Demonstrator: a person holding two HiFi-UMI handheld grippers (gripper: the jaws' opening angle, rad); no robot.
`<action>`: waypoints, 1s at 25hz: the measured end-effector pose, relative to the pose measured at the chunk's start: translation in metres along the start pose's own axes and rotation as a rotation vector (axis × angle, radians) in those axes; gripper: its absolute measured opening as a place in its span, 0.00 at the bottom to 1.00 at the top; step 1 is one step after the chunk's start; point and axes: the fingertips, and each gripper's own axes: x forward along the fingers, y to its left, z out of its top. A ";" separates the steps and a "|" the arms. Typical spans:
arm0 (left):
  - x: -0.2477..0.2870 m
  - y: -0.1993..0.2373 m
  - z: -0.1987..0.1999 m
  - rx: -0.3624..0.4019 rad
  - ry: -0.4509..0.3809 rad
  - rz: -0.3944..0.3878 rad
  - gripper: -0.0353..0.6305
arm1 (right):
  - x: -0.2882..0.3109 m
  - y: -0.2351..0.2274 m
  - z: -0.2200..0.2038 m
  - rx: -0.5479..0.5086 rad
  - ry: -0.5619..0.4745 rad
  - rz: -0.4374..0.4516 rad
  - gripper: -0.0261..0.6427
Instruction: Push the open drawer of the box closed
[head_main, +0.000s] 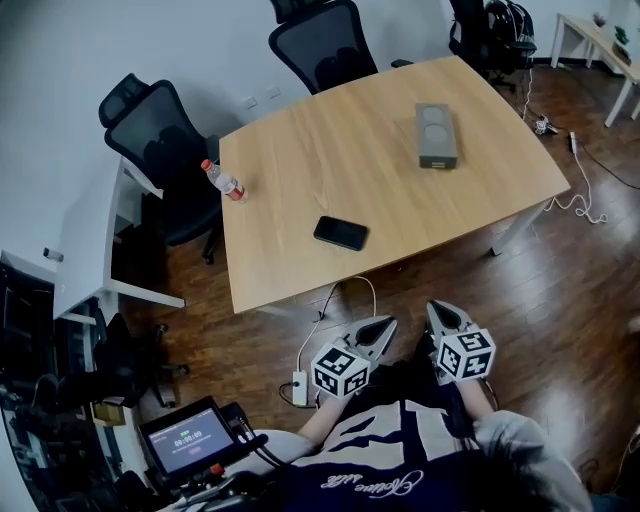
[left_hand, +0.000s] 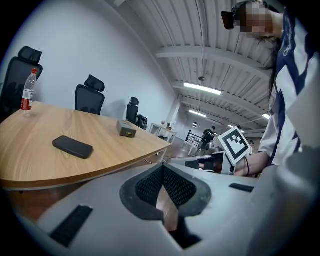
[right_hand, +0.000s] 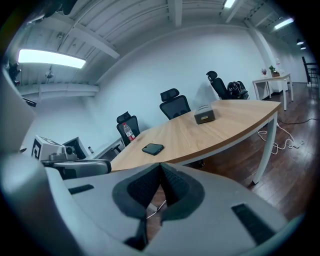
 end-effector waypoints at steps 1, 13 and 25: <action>-0.001 -0.005 -0.002 0.004 0.002 -0.007 0.06 | -0.006 0.002 -0.003 -0.008 0.000 -0.007 0.03; 0.005 -0.036 0.008 0.013 -0.053 -0.057 0.06 | -0.054 0.006 0.009 -0.047 -0.102 -0.050 0.03; 0.020 -0.081 0.003 0.031 -0.037 -0.104 0.06 | -0.102 0.000 0.001 -0.056 -0.104 -0.036 0.03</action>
